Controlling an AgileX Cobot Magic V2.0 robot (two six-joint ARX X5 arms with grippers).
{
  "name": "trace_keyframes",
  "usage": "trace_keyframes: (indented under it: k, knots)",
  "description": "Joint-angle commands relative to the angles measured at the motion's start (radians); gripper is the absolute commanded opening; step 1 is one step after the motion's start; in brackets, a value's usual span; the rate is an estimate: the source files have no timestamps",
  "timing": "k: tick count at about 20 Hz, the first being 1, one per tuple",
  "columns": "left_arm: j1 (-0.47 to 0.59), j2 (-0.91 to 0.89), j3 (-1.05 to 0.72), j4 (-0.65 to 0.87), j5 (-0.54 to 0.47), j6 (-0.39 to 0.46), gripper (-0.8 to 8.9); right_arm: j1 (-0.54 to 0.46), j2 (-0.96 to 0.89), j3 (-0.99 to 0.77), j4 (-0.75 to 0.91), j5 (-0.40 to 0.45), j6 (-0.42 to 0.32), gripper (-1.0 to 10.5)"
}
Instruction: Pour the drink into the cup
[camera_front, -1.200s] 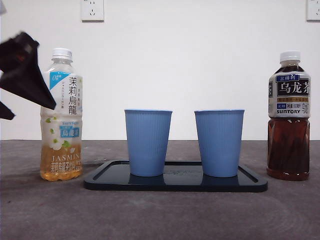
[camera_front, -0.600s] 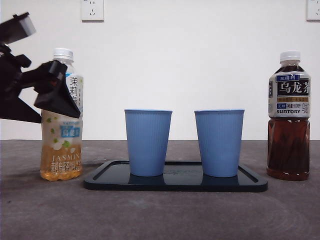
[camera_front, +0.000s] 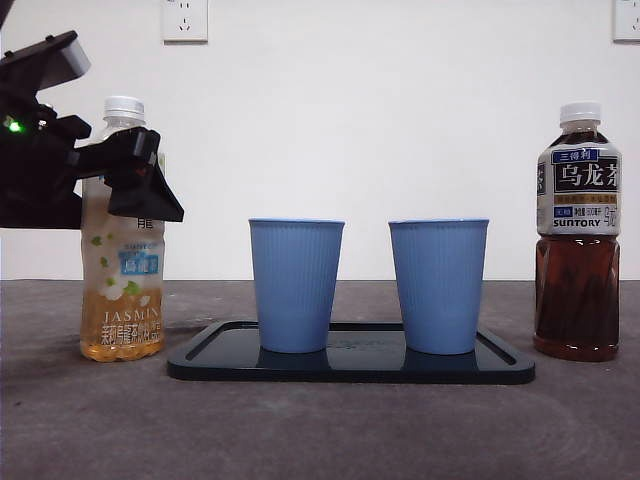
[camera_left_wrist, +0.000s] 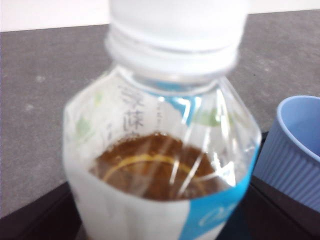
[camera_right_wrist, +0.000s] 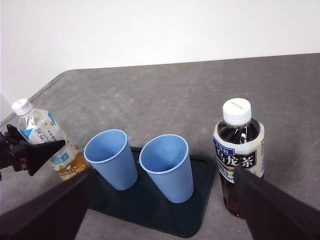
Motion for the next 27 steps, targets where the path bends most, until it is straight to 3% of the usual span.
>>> trace_keyframes:
  k: [1,10,17,20,27]
  knots:
    - [-0.004,0.038,0.006,0.037,-0.017,0.009,3.88,0.004,0.003,0.017,0.009,0.006,-0.011,4.4]
    - [-0.004,0.061,0.006,0.064,-0.029,0.009,1.83,0.005,0.003,0.017,0.009,0.023,-0.010,4.4]
    - [-0.005,0.025,0.018,0.044,-0.029,0.008,1.81,0.005,0.003,0.017,0.009,0.023,-0.011,4.4]
    - [-0.005,-0.029,0.041,-0.057,-0.029,0.009,1.81,0.005,0.003,0.017,0.010,0.023,-0.011,4.4]
    - [-0.014,-0.132,0.186,-0.462,-0.029,0.052,1.82,0.005,0.003,0.017,0.009,0.024,-0.011,4.4]
